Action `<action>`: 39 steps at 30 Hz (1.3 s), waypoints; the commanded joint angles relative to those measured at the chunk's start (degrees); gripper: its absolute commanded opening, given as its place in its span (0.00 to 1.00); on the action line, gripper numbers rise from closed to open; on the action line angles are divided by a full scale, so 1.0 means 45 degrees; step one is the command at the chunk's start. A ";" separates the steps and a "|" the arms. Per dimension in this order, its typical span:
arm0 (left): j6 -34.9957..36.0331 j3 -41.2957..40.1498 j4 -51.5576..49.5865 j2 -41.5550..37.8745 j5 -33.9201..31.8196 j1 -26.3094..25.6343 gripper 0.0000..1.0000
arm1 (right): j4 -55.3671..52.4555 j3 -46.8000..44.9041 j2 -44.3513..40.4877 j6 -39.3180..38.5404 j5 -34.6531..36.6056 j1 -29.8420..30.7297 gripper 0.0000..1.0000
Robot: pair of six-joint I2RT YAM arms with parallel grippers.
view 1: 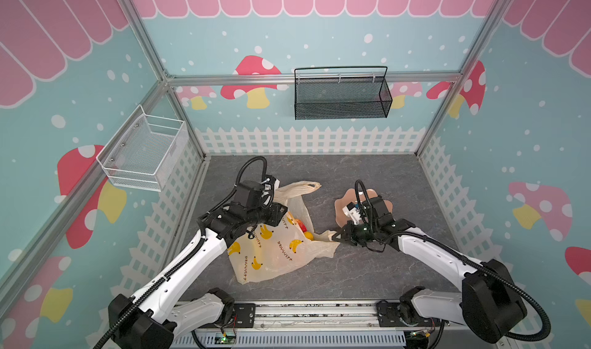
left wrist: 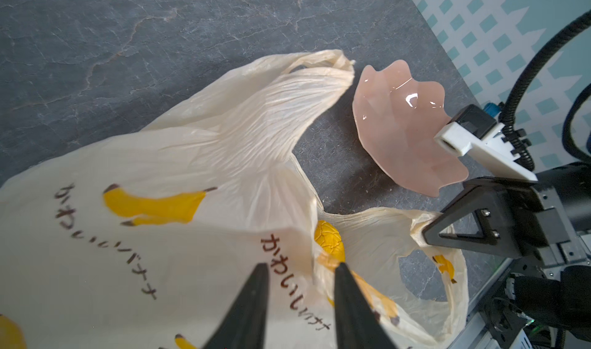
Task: Place the fruits into the plastic bag
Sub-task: Pick up the plastic bag from the center of the table.
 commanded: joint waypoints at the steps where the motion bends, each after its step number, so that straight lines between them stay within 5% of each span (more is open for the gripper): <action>1: 0.0002 0.0828 -0.0220 -0.0057 0.0051 0.0014 0.52 | 0.0168 0.0063 -0.0139 -0.0148 -0.0137 -0.0012 0.00; 12: 0.1219 0.4771 -0.1885 0.2195 -0.0231 -0.0419 0.88 | -0.0382 0.0435 0.0131 -0.0710 0.0008 -0.0011 0.00; 26: 0.3801 0.9530 -0.4075 0.8447 -0.4568 -0.3028 0.87 | -0.0519 0.0448 0.0063 -0.0784 -0.0063 -0.0018 0.00; 39: 0.5280 1.1517 -0.4058 1.2005 -0.8420 -0.3692 0.84 | -0.0705 0.0284 -0.0449 -0.0900 -0.0074 -0.0010 0.00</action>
